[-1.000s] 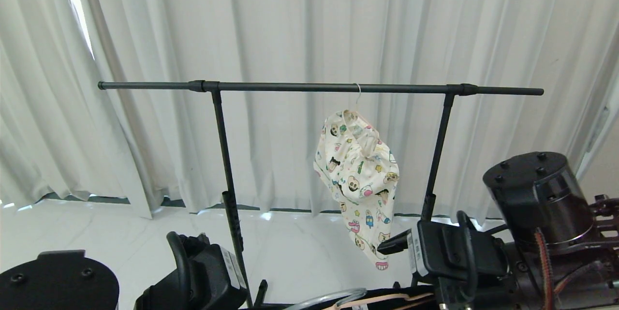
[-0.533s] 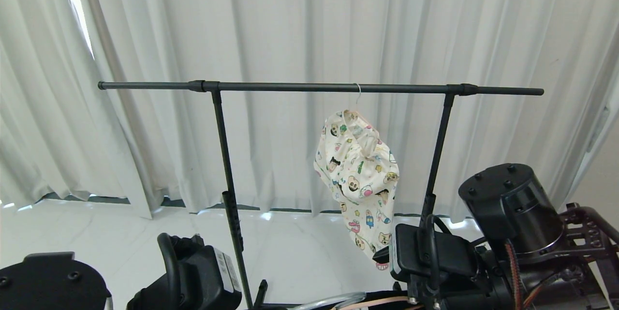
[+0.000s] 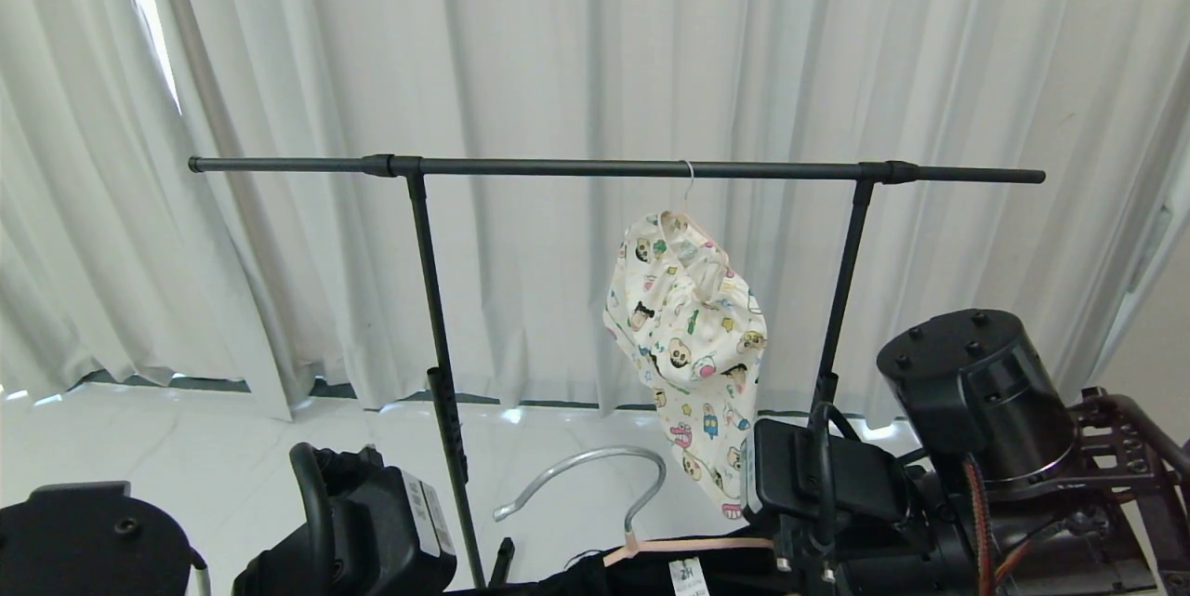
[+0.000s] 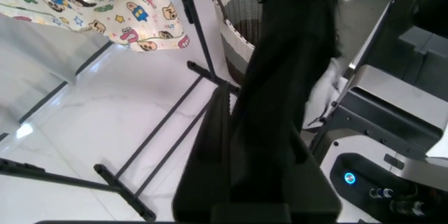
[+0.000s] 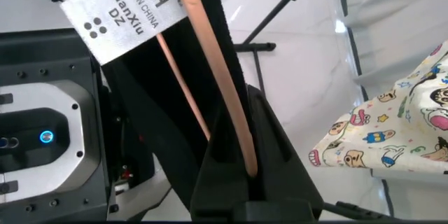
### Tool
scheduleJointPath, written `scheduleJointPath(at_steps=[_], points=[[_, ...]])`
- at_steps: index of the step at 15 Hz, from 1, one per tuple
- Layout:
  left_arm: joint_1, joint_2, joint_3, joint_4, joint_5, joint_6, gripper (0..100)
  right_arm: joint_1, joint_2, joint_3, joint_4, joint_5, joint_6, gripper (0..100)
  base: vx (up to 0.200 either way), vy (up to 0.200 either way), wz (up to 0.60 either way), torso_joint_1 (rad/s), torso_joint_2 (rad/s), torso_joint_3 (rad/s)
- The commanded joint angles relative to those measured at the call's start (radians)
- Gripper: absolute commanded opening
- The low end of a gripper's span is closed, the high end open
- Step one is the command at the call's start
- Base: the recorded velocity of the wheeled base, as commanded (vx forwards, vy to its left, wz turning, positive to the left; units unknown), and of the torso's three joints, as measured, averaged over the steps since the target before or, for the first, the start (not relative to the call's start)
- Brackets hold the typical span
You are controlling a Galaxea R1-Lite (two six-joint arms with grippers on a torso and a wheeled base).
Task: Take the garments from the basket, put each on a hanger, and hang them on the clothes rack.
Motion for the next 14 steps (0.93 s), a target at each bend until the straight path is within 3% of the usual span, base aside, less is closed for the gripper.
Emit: scheduleJointPath(at_steps=[1, 7, 8, 12, 14], points=[[0.000, 0.000, 0.002, 0.002, 0.000, 0.001, 0, 0.001, 0.006, 0.002, -0.008, 0.000, -0.002, 0, 0.000, 0.000, 0.00, 0.000, 0.00, 0.000], [0.000, 0.003, 0.005, 0.002, 0.000, 0.001, 0, 0.021, -0.008, 0.012, -0.106, -0.004, -0.031, 0, 0.000, 0.000, 0.00, 0.000, 0.00, 0.000], [0.000, 0.002, 0.005, 0.001, 0.001, 0.001, 100, 0.021, -0.013, 0.012, -0.111, -0.003, -0.043, 0, 0.000, 0.000, 0.00, 0.000, 0.00, 0.000], [0.006, -0.004, 0.013, 0.001, 0.007, -0.002, 100, 0.011, -0.062, 0.020, -0.192, 0.003, -0.174, 0, 0.000, 0.000, 0.00, 0.000, 0.00, 0.000], [0.015, -0.015, 0.031, 0.001, 0.009, -0.002, 100, -0.007, -0.105, 0.043, -0.210, -0.001, -0.200, 0, 0.000, 0.000, 0.00, 0.000, 0.00, 0.000]])
